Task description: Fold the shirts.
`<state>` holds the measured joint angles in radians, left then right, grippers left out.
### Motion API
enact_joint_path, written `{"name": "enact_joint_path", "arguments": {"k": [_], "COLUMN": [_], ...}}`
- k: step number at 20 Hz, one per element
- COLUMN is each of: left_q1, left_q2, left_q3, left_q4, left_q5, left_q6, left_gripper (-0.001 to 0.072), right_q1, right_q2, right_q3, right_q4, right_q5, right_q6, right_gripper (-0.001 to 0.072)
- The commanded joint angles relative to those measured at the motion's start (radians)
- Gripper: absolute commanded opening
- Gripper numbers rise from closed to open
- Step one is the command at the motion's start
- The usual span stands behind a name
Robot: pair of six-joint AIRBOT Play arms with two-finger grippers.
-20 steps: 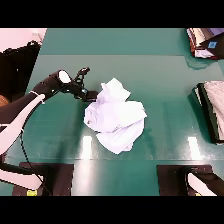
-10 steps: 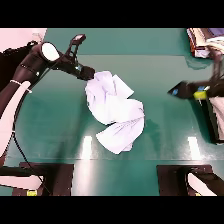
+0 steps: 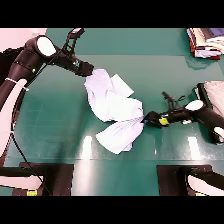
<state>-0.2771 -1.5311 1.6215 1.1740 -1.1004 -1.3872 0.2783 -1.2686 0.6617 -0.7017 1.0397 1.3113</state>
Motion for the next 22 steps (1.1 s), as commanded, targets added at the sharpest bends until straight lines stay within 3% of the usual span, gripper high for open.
{"name": "enact_joint_path", "arguments": {"k": [1, 2, 3, 4, 12, 22], "left_q1": [0.001, 0.001, 0.001, 0.001, 0.001, 0.000], "left_q2": [0.001, 0.001, 0.001, 0.002, 0.267, 0.635], "left_q3": [0.002, 0.002, 0.003, 0.003, 0.154, 0.397], "left_q4": [0.001, 0.002, 0.002, 0.002, 0.158, 0.093], "left_q5": [-0.026, -0.034, -0.042, -0.046, -0.022, 0.004], "left_q6": [0.001, 0.000, 0.000, 0.000, 0.000, -0.002], "left_gripper": [0.0025, 0.0025, 0.0024, 0.0024, 0.0025, 0.0024], "right_q1": [0.075, 0.082, 0.082, 0.080, -0.103, -0.257], "right_q2": [-0.112, -0.126, -0.132, -0.130, 0.185, 0.491], "right_q3": [0.039, 0.059, 0.076, 0.091, 0.383, 0.913], "right_q4": [0.045, 0.045, 0.044, 0.043, -0.243, -0.256], "right_q5": [-0.038, -0.039, -0.043, -0.046, 0.095, 0.214], "right_q6": [-0.031, -0.053, -0.068, -0.075, 0.010, 0.009], "right_gripper": [0.0323, 0.0153, 0.0044, 0.0017, 0.0016, 0.0016]}}
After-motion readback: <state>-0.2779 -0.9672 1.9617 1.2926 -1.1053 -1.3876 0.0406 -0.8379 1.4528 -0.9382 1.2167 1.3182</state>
